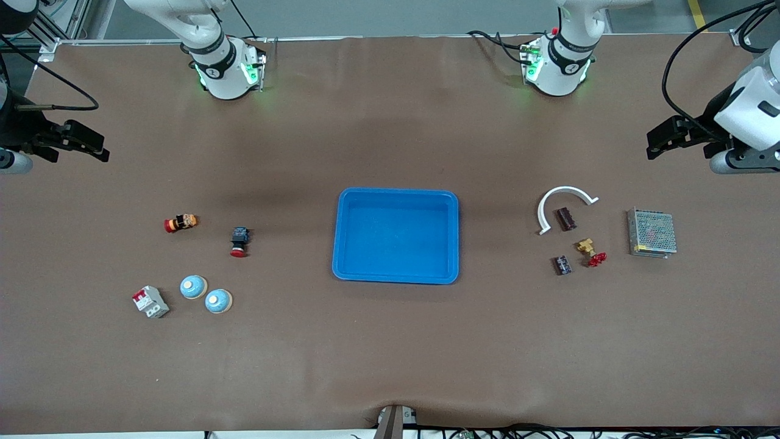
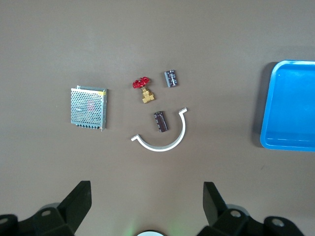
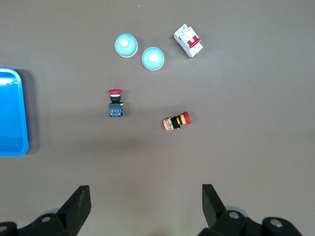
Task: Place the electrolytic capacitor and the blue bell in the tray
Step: 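Reach the left gripper to a capacitor while the right gripper reaches the bells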
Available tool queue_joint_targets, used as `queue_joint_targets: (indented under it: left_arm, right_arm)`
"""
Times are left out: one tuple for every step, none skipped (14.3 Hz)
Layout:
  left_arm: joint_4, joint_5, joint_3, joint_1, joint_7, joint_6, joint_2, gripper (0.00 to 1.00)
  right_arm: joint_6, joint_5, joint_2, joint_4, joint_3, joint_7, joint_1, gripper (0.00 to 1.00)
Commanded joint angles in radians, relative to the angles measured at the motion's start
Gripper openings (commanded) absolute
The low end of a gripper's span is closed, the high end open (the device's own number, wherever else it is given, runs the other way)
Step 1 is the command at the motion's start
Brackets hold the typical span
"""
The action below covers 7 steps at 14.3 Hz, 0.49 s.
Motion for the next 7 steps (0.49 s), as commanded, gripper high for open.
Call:
queue_joint_targets:
  left_arm:
    - [0.02, -0.004, 0.003, -0.002, -0.001, 0.001, 0.007, 1.0]
    - [0.02, -0.004, 0.003, -0.002, 0.0, 0.001, 0.007, 1.0]
    - [0.02, -0.004, 0.003, -0.004, 0.0, 0.001, 0.009, 1.0]
    - [0.02, -0.004, 0.003, -0.004, 0.0, 0.001, 0.021, 1.0]
    - [0.02, -0.004, 0.003, -0.001, 0.0, 0.001, 0.039, 1.0]
    - [0.017, -0.004, 0.002, 0.001, 0.0, 0.005, 0.064, 1.0]
    - [0.007, -0.004, 0.003, 0.002, 0.0, 0.022, 0.081, 1.0]
  right_arm:
    - [-0.015, -0.011, -0.01, 0.006, 0.011, 0.007, -0.009, 1.0]
    - [-0.015, -0.011, -0.01, 0.006, 0.012, 0.007, -0.009, 1.0]
    - [-0.015, -0.011, -0.012, 0.006, 0.012, 0.008, -0.009, 1.0]
    - [-0.015, -0.01, -0.012, 0.006, 0.012, 0.007, -0.009, 1.0]
    - [-0.015, -0.01, -0.012, 0.008, 0.011, 0.007, -0.009, 1.0]
    - [-0.015, -0.01, -0.012, 0.01, 0.012, 0.008, -0.009, 1.0]
    - [-0.015, -0.01, -0.01, 0.01, 0.012, 0.008, -0.009, 1.0]
